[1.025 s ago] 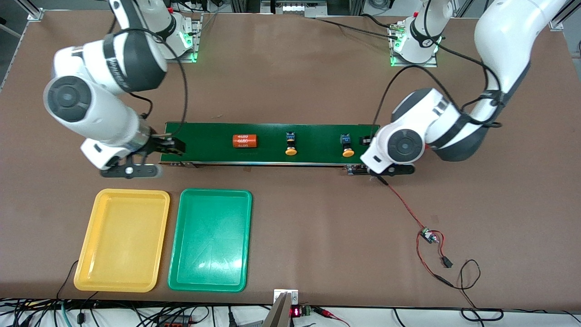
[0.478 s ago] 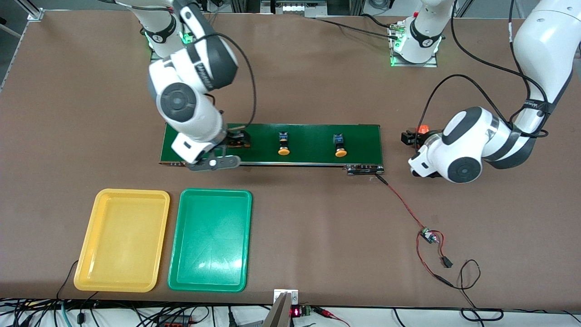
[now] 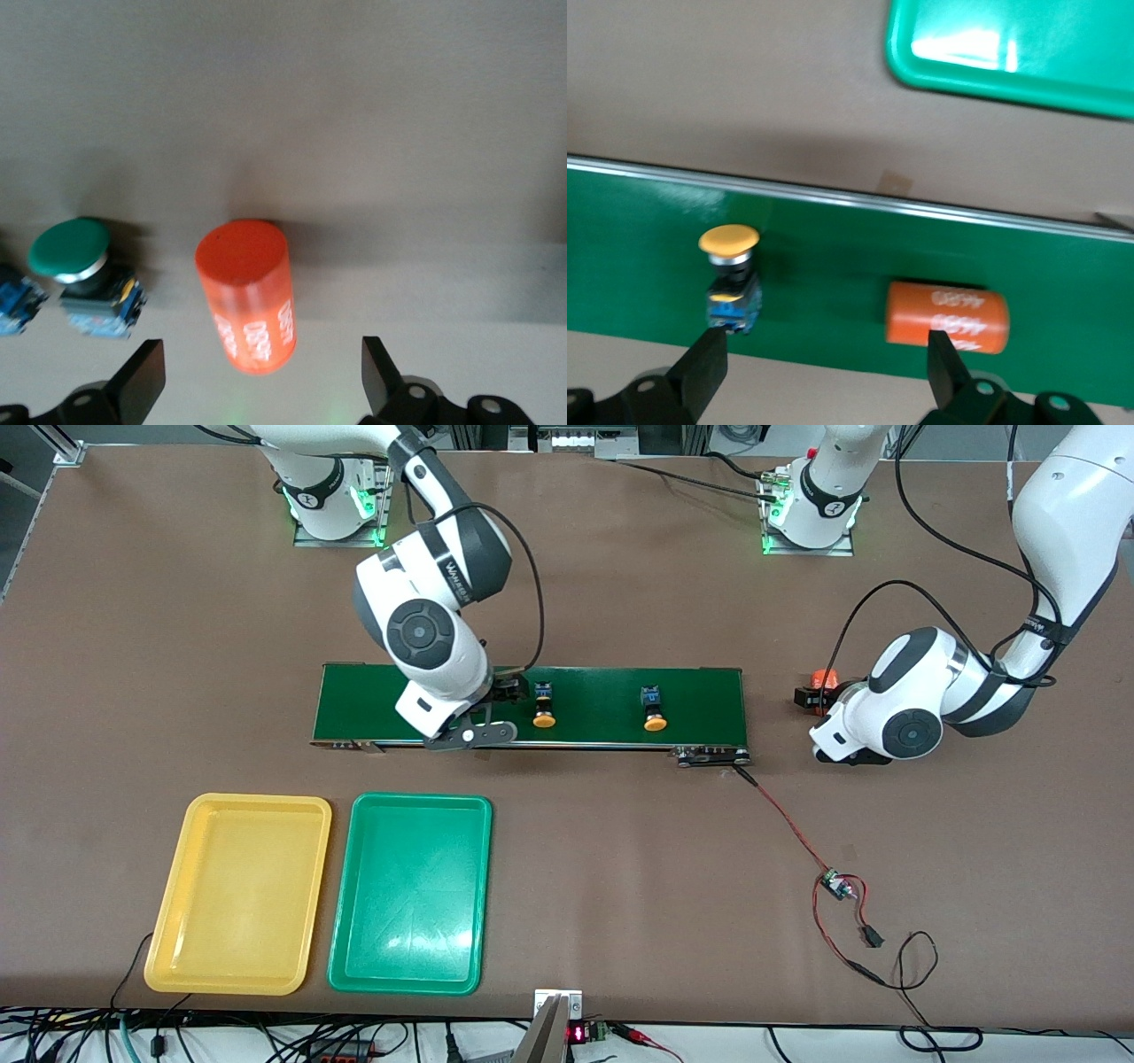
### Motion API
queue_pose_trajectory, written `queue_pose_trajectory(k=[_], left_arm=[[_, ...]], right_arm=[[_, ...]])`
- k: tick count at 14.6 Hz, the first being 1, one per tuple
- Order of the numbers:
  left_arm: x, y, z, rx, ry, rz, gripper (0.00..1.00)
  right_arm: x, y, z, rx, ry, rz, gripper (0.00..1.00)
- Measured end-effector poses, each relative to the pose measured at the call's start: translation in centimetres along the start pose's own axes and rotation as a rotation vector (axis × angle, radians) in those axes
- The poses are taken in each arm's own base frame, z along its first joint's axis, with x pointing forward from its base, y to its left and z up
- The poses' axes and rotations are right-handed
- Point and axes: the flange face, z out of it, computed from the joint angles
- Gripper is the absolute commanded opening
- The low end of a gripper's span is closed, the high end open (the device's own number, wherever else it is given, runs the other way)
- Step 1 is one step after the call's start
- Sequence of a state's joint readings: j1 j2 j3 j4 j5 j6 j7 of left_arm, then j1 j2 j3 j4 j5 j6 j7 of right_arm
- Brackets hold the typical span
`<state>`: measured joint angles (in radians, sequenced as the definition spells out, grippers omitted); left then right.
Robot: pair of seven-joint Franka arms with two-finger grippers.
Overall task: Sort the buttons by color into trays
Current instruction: 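Grasp a yellow button on the belt while the left gripper grasps cylinder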
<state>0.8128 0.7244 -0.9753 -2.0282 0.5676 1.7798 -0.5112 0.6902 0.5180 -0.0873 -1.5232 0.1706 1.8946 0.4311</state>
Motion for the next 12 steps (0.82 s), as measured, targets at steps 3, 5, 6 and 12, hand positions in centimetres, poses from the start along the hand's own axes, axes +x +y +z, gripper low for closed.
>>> queue_pose_trajectory(k=[3,5,6,12], left_arm=[[-0.8,0.6,2.6,-0.010,-0.009,0.025,0.65],[-0.7,0.3,3.1,0.037,0.011,0.042,0.54],[-0.6,0.0,3.3,0.055,0.021,0.045,0.49],[-0.5,-0.1,3.0,0.067,0.039,0.051,0.19]], right_arm=[[-0.7,-2.6,2.0,-0.006,0.010,0.000,1.00],[-1.1,-3.8,3.9,-0.019,-0.001,-0.013,1.00],[-1.3,-4.4,4.9,-0.026,-0.007,-0.012,1.00],[-0.8,-5.1,9.0,-0.048,-0.012,0.009,0.76]])
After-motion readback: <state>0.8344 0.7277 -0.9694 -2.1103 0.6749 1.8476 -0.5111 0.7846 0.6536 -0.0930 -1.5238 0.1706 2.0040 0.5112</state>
